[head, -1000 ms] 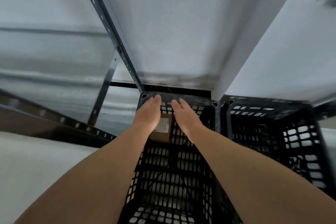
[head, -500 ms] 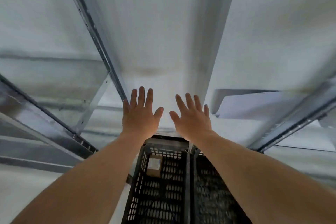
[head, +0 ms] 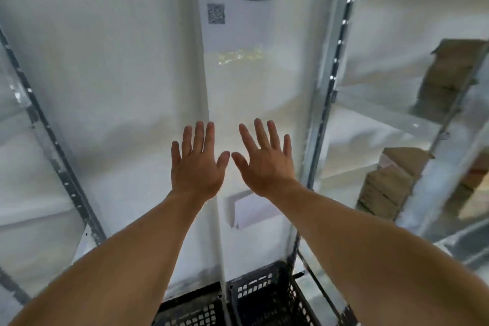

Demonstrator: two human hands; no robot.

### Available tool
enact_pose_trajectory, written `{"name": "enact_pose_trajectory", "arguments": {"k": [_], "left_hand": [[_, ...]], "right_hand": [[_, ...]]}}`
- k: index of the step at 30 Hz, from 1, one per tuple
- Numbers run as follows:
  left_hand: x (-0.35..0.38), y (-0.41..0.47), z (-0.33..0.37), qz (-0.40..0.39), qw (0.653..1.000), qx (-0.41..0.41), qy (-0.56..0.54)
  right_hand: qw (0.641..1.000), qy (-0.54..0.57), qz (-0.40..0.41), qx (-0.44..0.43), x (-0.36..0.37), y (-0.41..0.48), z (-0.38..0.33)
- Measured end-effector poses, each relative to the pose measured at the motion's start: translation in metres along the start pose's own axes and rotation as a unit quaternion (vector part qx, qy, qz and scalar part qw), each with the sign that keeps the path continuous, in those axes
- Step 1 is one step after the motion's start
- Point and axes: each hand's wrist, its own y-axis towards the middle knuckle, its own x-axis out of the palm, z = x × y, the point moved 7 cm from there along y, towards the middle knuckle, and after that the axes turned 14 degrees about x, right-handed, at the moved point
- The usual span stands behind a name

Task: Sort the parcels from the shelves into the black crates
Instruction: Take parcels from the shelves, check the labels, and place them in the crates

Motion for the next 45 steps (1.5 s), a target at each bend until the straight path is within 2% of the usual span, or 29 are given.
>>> {"name": "enact_pose_trajectory", "arguments": {"k": [7, 12, 19, 24, 30, 35, 38, 42, 45], "left_hand": [[-0.059, 0.016, 0.128, 0.035, 0.985, 0.157, -0.062], [-0.099, 0.02, 0.235, 0.068, 0.958, 0.248, -0.126], [-0.132, 0.008, 0.37, 0.075, 0.916, 0.339, -0.199], [-0.139, 0.015, 0.455, 0.099, 0.898, 0.367, -0.222], [-0.141, 0.052, 0.542, 0.12, 0.904, 0.352, -0.209], [-0.137, 0.088, 0.597, 0.142, 0.916, 0.308, -0.215], [-0.128, 0.111, 0.62, 0.126, 0.929, 0.275, -0.216], [-0.111, 0.148, 0.635, 0.099, 0.941, 0.196, -0.259], [-0.094, 0.18, 0.634, 0.065, 0.936, 0.083, -0.335]], "right_hand": [[0.986, -0.054, 0.092, 0.131, -0.125, -0.053, 0.104], [0.96, -0.089, 0.151, 0.22, -0.201, -0.104, 0.185], [0.928, -0.118, 0.182, 0.304, -0.266, -0.167, 0.286], [0.912, -0.134, 0.196, 0.333, -0.292, -0.183, 0.36], [0.911, -0.149, 0.209, 0.323, -0.323, -0.17, 0.459], [0.917, -0.159, 0.199, 0.307, -0.338, -0.151, 0.539], [0.925, -0.15, 0.18, 0.3, -0.338, -0.135, 0.576], [0.936, -0.108, 0.166, 0.29, -0.333, -0.102, 0.616], [0.946, -0.054, 0.159, 0.276, -0.323, -0.067, 0.639]]}}
